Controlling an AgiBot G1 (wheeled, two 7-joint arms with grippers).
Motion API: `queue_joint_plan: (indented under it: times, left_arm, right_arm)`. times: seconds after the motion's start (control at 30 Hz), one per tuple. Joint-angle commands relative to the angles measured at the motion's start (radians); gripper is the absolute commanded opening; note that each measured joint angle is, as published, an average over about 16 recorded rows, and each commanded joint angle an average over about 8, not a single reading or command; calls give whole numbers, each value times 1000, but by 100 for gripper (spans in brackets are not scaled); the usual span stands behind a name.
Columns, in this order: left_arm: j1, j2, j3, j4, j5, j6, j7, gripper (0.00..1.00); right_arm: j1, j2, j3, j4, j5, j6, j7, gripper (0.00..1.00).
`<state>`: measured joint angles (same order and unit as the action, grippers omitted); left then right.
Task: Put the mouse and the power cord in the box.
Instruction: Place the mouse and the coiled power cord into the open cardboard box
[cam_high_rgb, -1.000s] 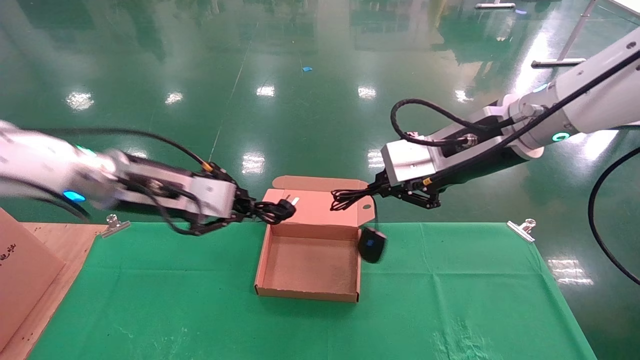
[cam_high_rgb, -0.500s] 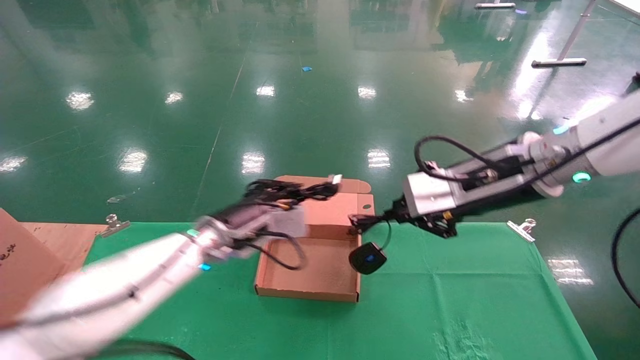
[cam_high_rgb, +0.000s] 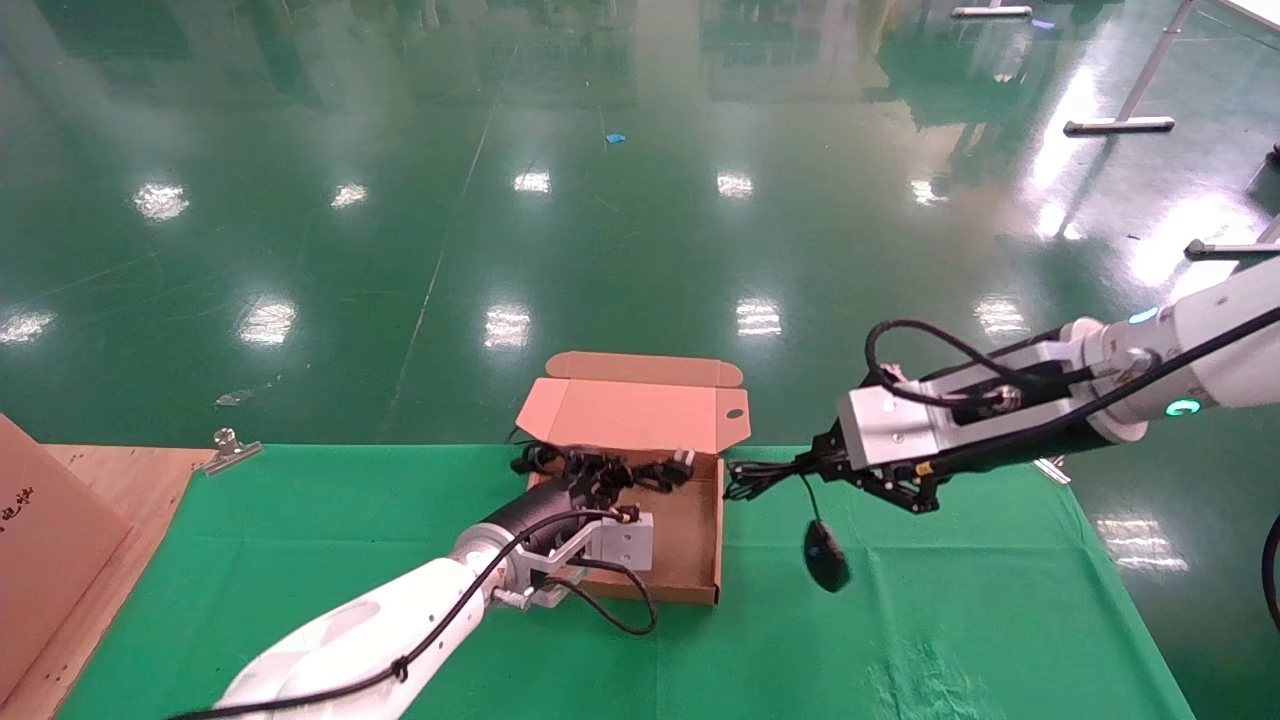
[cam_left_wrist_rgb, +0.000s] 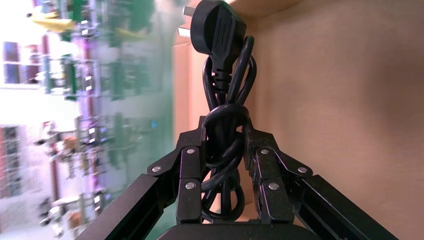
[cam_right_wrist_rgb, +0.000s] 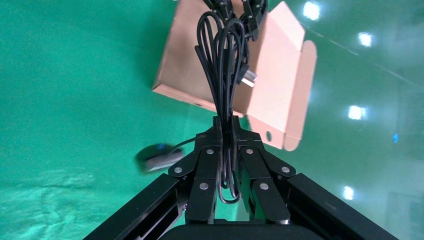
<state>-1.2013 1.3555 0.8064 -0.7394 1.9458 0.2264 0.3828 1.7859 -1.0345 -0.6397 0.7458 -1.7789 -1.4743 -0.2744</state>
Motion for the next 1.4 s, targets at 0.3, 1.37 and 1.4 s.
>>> queue_joint_plan:
  times: [0.3, 1.37, 1.4]
  left_arm:
    - [-46, 0, 100, 62, -133, -15, 40, 100]
    - [-73, -272, -58, -133, -720, 337, 178, 100]
    - [-71, -288, -73, -139, -740, 354, 185, 100]
  right_arm:
    - [-1, -25, -6, -85, -5, 19, -48, 0]
    - [62, -146, -12, -53, -6, 36, 19, 0]
    - [67, -159, -14, -54, -9, 41, 22, 0]
